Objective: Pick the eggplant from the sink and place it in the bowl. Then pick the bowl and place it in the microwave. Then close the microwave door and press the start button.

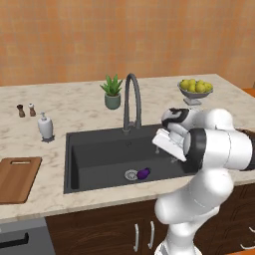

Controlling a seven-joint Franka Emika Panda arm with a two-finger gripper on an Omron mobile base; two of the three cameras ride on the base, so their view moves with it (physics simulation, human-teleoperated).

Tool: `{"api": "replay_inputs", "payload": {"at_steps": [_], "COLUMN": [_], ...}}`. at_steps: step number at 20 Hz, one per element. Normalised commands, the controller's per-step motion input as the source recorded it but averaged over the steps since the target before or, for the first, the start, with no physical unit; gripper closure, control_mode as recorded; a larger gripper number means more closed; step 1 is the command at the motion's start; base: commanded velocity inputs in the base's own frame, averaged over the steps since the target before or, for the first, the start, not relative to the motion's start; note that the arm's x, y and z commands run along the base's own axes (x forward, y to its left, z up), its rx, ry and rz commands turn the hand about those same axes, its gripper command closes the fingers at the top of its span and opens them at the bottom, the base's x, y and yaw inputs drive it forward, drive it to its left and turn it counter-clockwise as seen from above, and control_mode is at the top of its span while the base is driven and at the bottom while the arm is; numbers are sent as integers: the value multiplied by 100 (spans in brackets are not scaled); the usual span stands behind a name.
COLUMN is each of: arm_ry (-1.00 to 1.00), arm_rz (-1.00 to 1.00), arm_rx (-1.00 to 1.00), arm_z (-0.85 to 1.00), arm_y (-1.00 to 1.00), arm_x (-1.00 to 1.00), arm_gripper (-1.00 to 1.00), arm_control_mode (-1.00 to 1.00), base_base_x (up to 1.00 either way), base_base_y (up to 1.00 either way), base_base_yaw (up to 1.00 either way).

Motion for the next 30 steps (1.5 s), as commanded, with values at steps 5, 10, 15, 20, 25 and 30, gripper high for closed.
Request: {"api": "replay_inputs", "payload": {"at_steps": [5, 10, 15, 20, 25, 30], "arm_ry": [23, 18, 2, 4, 0, 1], "arm_rz": [1, 5, 5, -1, 0, 0], "arm_rx": [5, 6, 6, 0, 0, 0], "arm_z": [-39, -46, -57, -41, -51, -51], "arm_y": [1, 0, 0, 0, 7, 14], "arm_x": [56, 70, 43, 50, 37, 38], "arm_gripper": [-100, -100, -100, -100, -100, -100], "arm_control_mode": [-100, -100, -100, -100, -100, -100], "base_base_x": [0, 0, 0, 0, 0, 0], "base_base_y": [0, 0, 0, 0, 0, 0], "base_base_yaw": [0, 0, 0, 0, 0, 0]}}
